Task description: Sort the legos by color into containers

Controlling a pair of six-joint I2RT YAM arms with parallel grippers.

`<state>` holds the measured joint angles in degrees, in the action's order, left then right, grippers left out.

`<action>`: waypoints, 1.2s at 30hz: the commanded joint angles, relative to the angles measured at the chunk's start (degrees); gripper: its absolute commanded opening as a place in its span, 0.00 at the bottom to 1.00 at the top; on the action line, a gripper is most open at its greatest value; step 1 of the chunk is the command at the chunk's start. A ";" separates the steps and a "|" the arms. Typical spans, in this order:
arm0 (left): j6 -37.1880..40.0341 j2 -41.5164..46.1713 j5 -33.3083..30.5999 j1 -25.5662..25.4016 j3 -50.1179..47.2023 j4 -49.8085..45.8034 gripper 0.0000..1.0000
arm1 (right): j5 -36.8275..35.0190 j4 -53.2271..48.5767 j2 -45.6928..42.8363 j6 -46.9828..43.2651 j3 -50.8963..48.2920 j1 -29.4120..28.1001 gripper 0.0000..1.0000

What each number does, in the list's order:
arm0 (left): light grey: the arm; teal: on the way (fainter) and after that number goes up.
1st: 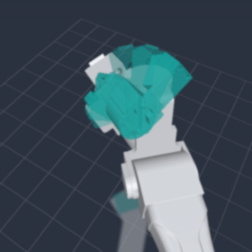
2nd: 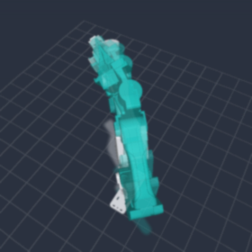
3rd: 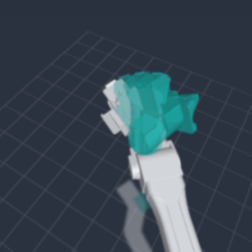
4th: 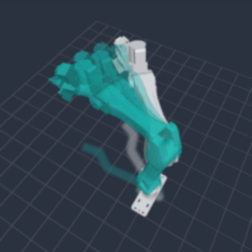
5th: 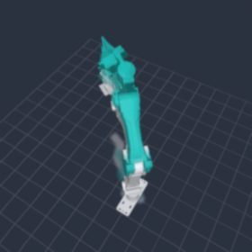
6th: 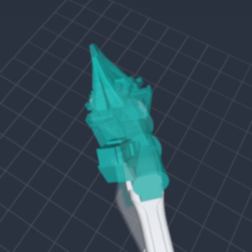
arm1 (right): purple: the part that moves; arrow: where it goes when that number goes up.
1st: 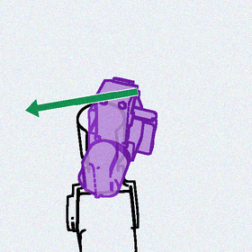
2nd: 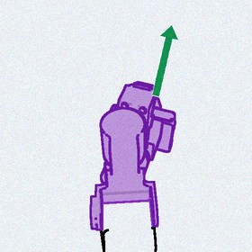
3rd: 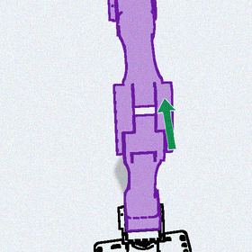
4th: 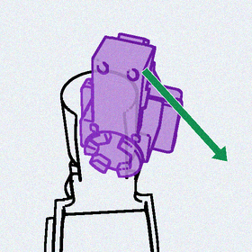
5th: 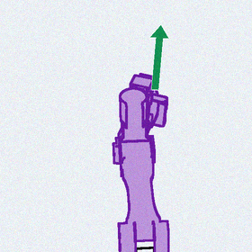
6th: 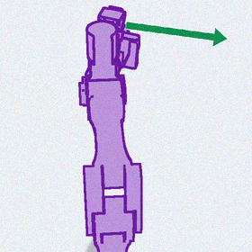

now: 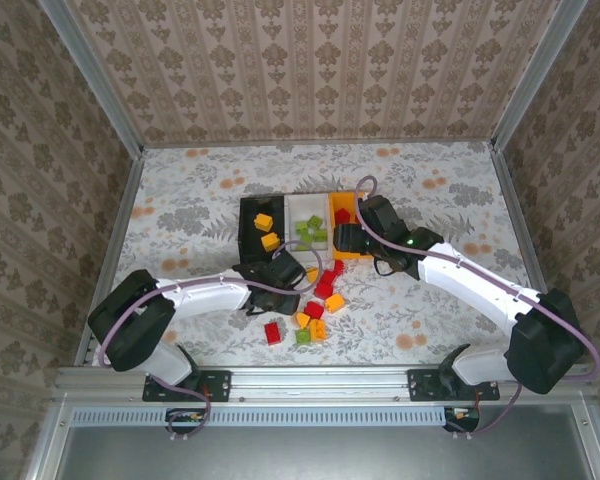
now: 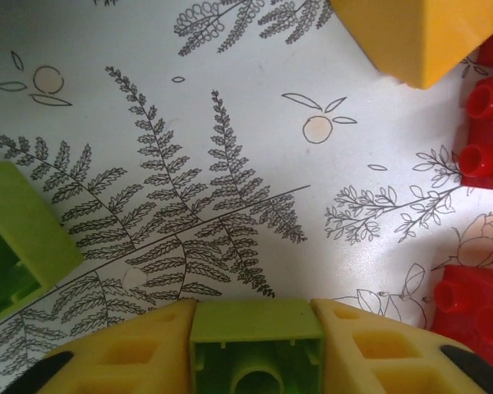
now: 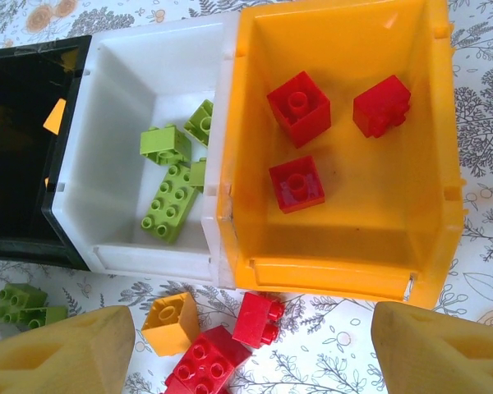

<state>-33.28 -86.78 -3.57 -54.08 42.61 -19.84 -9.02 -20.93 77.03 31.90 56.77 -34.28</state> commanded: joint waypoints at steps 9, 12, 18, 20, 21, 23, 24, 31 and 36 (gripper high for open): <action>5.94 3.38 0.15 3.74 17.76 -3.15 0.31 | -0.89 0.15 -4.18 1.98 -3.68 1.21 0.77; 8.36 -2.14 0.60 6.80 24.25 -2.59 0.31 | -1.09 -0.06 -4.37 2.11 -4.52 1.39 0.77; 9.45 -13.68 2.22 11.60 34.41 -2.26 0.31 | -1.01 -1.03 -5.68 2.29 -5.91 1.63 0.77; 9.42 -16.98 2.50 12.33 37.34 -2.55 0.32 | -0.61 -1.19 -6.70 2.29 -6.88 1.72 0.77; 9.38 -18.22 2.43 12.58 38.51 -2.79 0.34 | -0.48 -1.25 -7.12 2.29 -7.23 1.68 0.77; 9.22 -20.84 2.42 13.17 40.82 -3.53 0.37 | -0.28 -1.73 -8.06 2.07 -8.23 1.67 0.77; 9.13 -21.46 2.68 13.35 41.50 -3.54 0.40 | 0.16 -1.82 -8.44 1.90 -8.63 1.67 0.77; 7.75 -18.82 4.92 13.31 42.13 -2.30 0.71 | 7.10 -2.12 -10.31 0.09 -12.35 1.20 0.78; 5.30 -9.58 7.77 12.13 35.37 1.74 0.92 | 10.79 -3.64 -9.65 -3.02 -13.88 -3.42 0.77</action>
<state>-26.20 -103.50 1.61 -41.12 80.51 -20.27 -2.00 -22.26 67.81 31.55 43.68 -35.18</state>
